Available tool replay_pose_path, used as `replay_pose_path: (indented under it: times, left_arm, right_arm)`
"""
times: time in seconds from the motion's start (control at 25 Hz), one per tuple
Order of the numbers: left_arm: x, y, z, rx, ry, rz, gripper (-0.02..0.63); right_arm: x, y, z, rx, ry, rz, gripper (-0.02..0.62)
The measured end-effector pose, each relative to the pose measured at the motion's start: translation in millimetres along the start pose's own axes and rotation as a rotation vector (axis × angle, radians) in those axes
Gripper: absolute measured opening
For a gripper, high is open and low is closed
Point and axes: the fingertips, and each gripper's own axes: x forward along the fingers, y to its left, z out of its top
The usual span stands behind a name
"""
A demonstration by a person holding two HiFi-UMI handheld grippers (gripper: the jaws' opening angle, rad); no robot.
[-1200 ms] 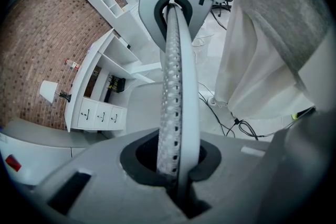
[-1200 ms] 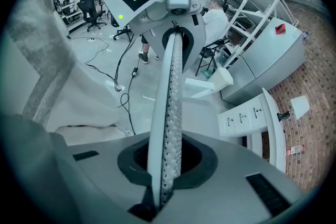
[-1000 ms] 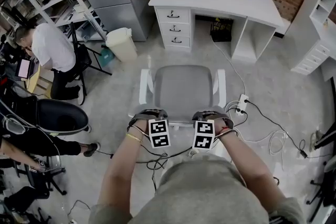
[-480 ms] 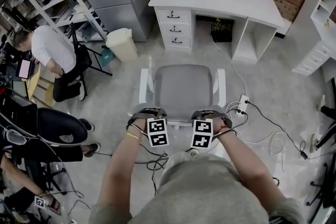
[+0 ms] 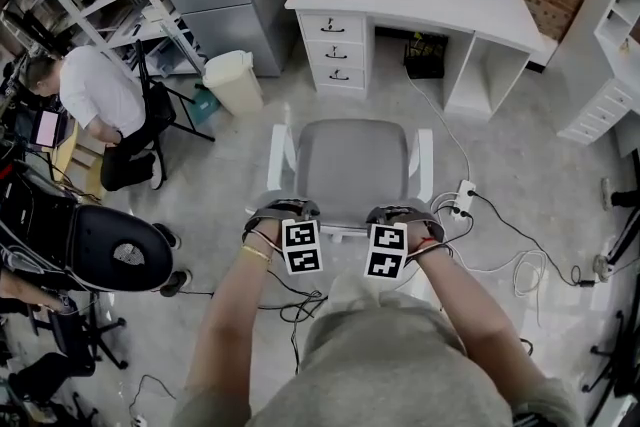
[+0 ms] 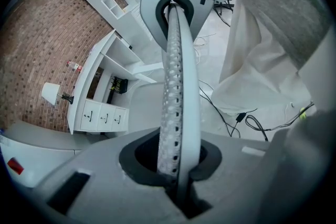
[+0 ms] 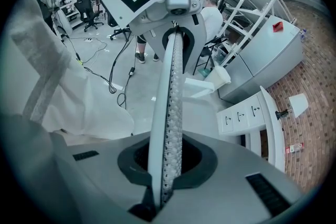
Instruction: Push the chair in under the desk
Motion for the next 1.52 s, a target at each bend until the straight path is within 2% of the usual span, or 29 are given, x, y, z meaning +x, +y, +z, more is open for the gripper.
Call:
replay_pose_path:
  times: [1.52]
  left_arm:
    - [16,37,17,0.057,-0.027,-0.007,0.054]
  right_arm:
    - [2,-29,-22,0.064,0.028,-0.015,0.025]
